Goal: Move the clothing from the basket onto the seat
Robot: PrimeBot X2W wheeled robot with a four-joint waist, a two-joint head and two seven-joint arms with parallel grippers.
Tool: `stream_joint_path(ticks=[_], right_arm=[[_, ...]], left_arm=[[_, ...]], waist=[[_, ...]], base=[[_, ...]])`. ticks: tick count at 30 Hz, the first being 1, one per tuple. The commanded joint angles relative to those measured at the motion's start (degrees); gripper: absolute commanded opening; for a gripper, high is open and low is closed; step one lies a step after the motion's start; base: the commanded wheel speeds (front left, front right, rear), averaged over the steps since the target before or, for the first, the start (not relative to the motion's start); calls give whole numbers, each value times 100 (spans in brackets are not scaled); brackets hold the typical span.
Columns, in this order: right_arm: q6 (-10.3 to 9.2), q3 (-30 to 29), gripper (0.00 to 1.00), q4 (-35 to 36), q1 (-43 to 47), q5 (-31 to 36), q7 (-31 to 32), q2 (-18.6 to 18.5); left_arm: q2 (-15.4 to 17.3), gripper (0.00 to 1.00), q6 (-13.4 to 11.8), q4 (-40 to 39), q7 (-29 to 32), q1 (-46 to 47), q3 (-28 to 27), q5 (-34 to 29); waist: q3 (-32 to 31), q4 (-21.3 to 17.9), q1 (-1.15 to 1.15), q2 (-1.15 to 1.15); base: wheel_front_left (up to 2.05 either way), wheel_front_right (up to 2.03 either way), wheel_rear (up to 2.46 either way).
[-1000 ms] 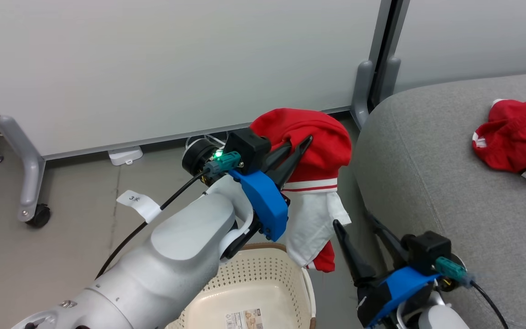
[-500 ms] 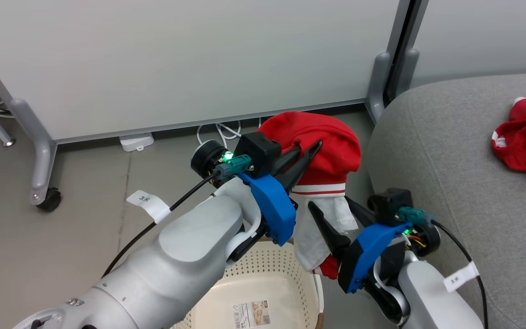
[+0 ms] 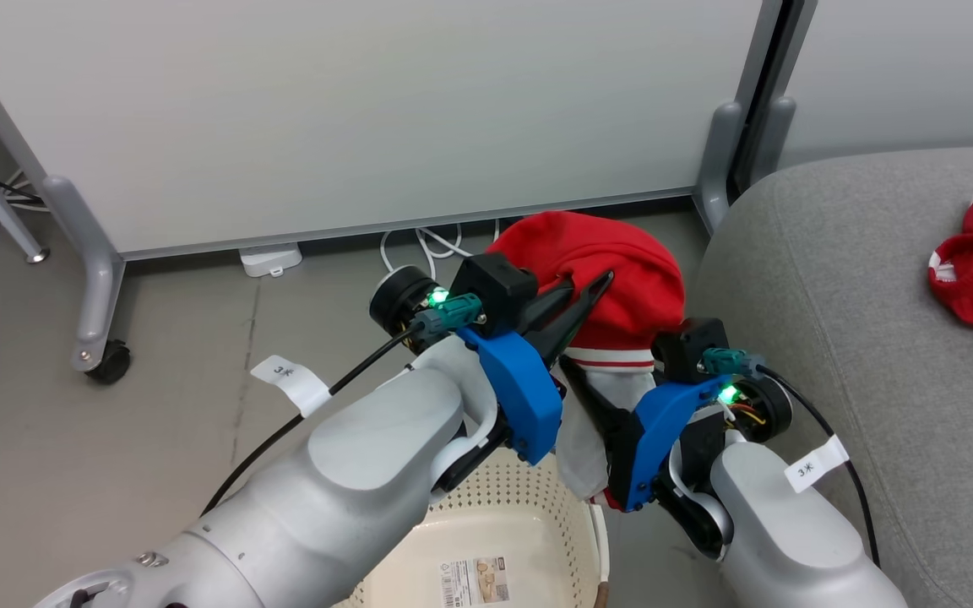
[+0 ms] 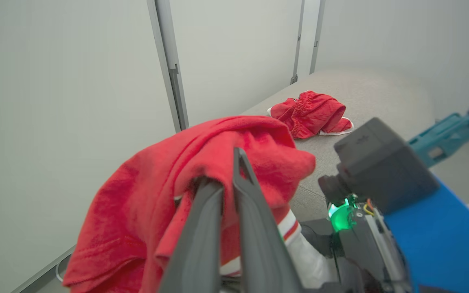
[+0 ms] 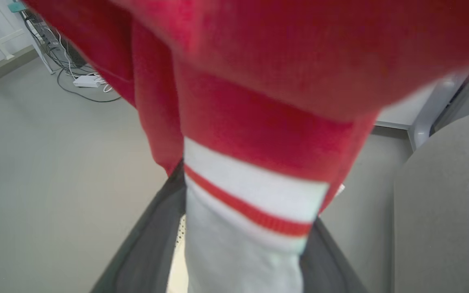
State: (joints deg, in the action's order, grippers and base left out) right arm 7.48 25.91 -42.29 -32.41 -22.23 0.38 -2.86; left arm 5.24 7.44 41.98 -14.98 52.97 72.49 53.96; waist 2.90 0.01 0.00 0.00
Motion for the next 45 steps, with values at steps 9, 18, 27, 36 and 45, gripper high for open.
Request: stream_joint_path(ticks=[9,18,27,36,45], right_arm=[[3,227,0,-641,-353,-118,-475,-5],[3,472,0,-892,-479,-335,-765,-5],[3,620,0,-1055,-573,-465,-921,-5],[3,768,0,-1197,-644,-606,-1034,-5],[3,759,0,-1348,-688,-638,-1182,-5]], left_arm=[[-12,0,5,27,-30,48,50,40],[10,27,5,91,-30,12,67,80],[-15,100,5,165,-30,-87,82,125],[4,100,5,225,-11,-158,93,140],[284,100,-8,11,-27,-567,-405,-79]], waist=[[-39,26,0,0],[-93,-62,0,0],[-113,-85,0,0],[-142,-77,0,0],[-178,-83,0,0]], base=[[0,0,0],[0,0,0],[0,0,0],[0,0,0],[0,0,0]])
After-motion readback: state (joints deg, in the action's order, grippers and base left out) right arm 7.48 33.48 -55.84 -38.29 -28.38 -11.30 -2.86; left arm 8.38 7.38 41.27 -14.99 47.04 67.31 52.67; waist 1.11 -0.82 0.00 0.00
